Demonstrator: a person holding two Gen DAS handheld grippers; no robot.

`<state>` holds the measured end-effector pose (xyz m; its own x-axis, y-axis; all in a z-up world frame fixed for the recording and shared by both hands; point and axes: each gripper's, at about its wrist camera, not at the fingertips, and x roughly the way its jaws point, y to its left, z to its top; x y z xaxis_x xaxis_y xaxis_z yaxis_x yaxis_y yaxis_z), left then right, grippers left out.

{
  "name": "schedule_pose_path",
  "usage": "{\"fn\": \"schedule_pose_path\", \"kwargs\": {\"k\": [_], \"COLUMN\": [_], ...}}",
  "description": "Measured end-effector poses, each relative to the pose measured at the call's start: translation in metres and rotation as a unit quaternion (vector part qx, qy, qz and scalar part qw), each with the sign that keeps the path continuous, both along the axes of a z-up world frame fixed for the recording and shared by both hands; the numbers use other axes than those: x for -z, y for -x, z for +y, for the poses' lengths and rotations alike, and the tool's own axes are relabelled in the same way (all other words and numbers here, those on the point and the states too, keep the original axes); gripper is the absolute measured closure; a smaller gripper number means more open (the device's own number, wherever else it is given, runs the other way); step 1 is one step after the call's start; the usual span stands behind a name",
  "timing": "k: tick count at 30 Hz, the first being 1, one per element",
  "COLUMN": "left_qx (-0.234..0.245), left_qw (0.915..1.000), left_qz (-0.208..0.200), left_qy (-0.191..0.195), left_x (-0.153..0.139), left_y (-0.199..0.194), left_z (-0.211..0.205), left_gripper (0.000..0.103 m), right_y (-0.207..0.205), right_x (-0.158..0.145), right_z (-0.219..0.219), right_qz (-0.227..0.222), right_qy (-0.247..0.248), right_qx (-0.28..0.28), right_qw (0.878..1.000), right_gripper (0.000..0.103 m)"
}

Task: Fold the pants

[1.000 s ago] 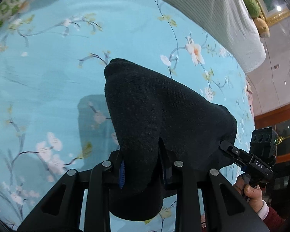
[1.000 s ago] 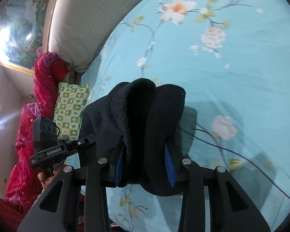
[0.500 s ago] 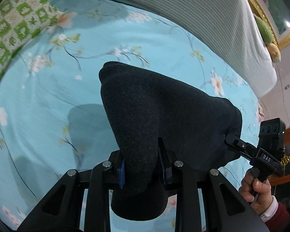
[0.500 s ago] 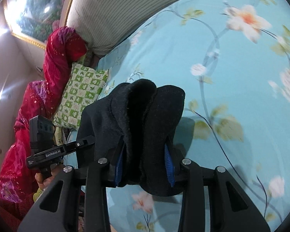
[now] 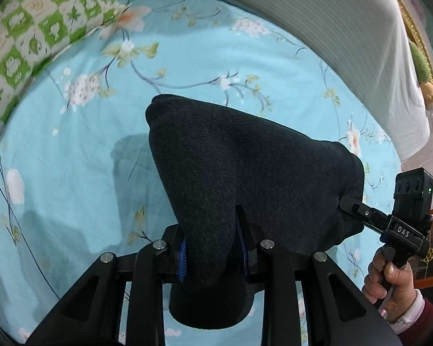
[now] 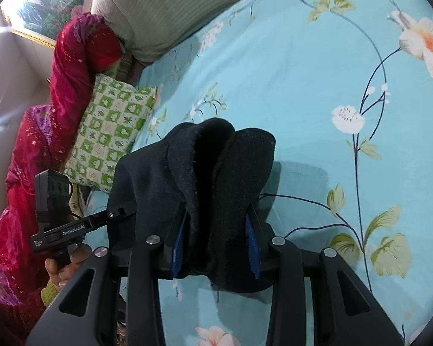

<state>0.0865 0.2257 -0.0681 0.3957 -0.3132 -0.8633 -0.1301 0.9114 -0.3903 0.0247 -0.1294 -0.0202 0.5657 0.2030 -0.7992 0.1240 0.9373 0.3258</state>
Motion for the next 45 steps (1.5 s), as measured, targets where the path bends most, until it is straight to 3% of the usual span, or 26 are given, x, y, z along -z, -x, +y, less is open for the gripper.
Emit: {"fn": "schedule_pose_path", "kwargs": {"k": [11, 16, 23, 28, 45], "left_qx": [0.002, -0.003, -0.019, -0.036, -0.04], "left_qw": [1.0, 0.9997, 0.9988, 0.9975, 0.9904], "left_qz": [0.004, 0.002, 0.002, 0.001, -0.025], "left_qy": [0.002, -0.024, -0.044, -0.061, -0.13], "left_x": [0.023, 0.022, 0.018, 0.013, -0.013], "left_y": [0.003, 0.004, 0.013, 0.023, 0.062], "left_z": [0.007, 0.004, 0.004, 0.0, -0.027], "left_gripper": [0.062, 0.047, 0.038, 0.037, 0.032], "right_y": [-0.006, -0.007, -0.007, -0.004, 0.022], "right_x": [0.02, 0.023, 0.019, 0.014, 0.0], "right_z": [-0.012, -0.014, -0.003, 0.006, 0.018], "right_qz": [0.021, 0.022, 0.023, 0.019, -0.008], "right_qy": [0.009, 0.011, 0.046, 0.084, 0.12], "right_qx": [0.006, 0.008, 0.006, 0.009, 0.015], "right_qw": [1.0, 1.0, 0.999, 0.996, 0.993], "right_gripper": [0.06, 0.053, 0.048, 0.042, 0.03]}}
